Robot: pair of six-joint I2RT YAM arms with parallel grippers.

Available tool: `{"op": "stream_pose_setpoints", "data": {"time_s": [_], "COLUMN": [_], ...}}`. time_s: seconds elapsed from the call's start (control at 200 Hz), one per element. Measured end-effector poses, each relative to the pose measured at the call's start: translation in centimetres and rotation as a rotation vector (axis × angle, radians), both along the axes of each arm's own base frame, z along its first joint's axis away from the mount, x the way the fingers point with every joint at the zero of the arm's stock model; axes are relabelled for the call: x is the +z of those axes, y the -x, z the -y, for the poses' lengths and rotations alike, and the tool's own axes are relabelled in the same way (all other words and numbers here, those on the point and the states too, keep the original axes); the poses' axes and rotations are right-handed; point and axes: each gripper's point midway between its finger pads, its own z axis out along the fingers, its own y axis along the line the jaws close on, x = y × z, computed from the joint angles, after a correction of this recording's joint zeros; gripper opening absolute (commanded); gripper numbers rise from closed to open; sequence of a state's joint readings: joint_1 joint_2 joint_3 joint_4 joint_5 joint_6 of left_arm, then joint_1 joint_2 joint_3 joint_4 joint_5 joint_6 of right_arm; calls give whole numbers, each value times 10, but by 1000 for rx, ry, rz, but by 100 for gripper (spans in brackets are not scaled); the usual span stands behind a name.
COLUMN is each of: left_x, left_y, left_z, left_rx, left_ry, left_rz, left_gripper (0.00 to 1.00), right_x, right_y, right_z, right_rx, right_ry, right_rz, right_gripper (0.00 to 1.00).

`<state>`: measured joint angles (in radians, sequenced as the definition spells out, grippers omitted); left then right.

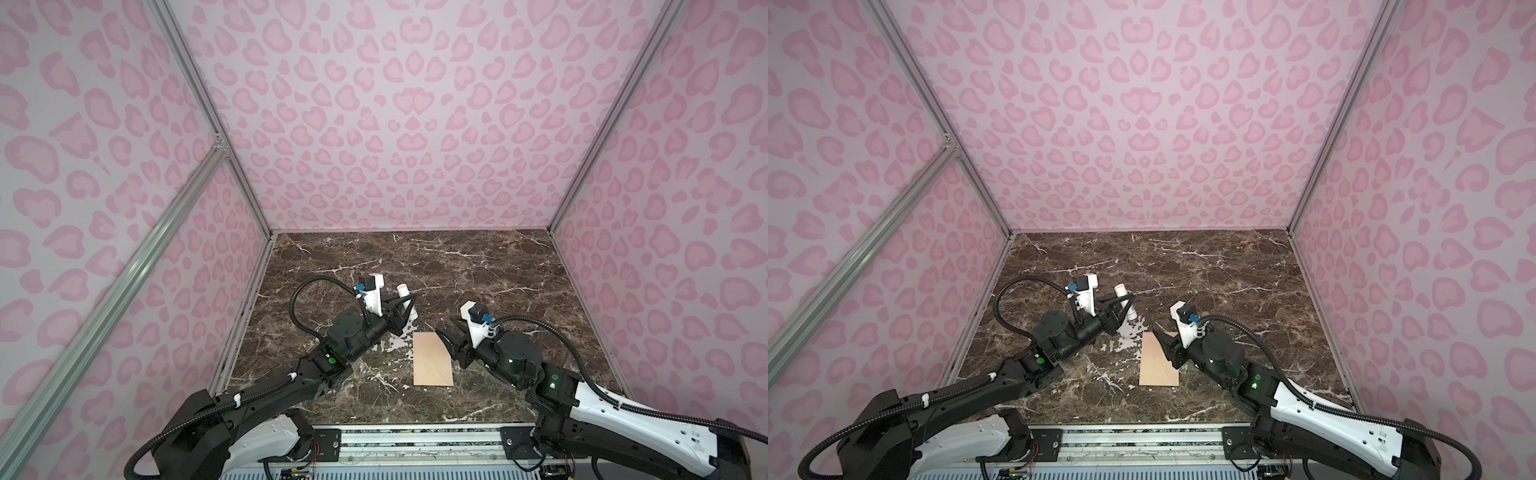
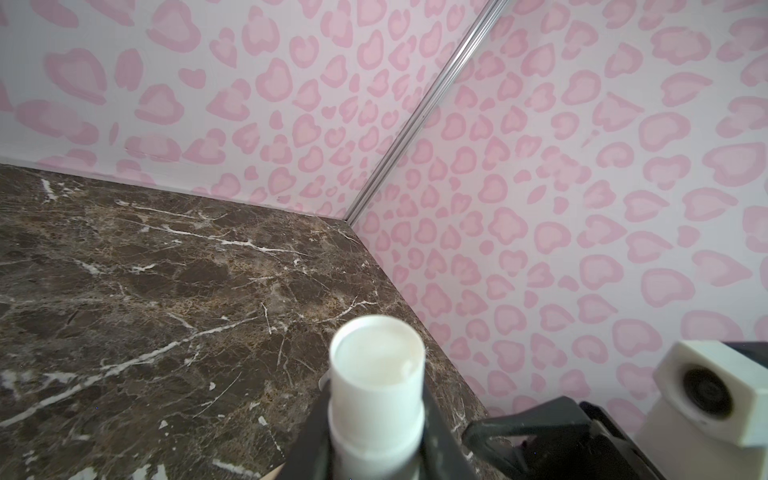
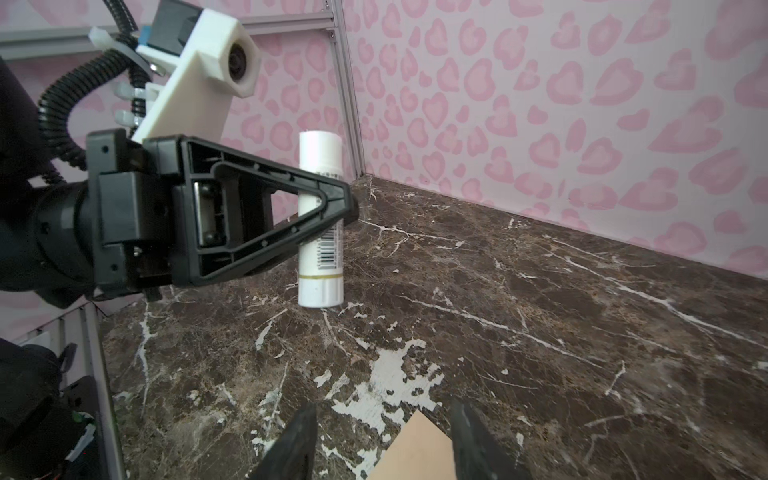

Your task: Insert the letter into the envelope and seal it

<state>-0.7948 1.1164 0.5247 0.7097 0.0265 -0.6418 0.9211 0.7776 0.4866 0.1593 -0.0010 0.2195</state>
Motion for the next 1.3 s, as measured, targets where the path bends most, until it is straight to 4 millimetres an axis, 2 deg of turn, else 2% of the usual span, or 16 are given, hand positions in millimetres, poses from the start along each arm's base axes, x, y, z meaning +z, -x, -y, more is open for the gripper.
{"op": "stream_pose_setpoints", "data": {"time_s": [0.135, 0.38, 0.64, 1.3], "left_x": [8, 16, 25, 37], "left_y": [1, 16, 27, 36], "left_z": [2, 21, 31, 34], "left_rx": [-56, -248, -351, -411], "left_ry": [39, 108, 158, 204], "left_rz": [13, 14, 32, 60], "left_gripper": [4, 4, 4, 4], "right_x": [2, 15, 27, 35], "right_y": [1, 8, 5, 10], "right_z": [-8, -33, -41, -47], "right_rx": [114, 314, 395, 471], "right_ry": [-115, -315, -427, -475], "right_rz": [-86, -214, -254, -264], "right_gripper": [56, 61, 61, 34]}}
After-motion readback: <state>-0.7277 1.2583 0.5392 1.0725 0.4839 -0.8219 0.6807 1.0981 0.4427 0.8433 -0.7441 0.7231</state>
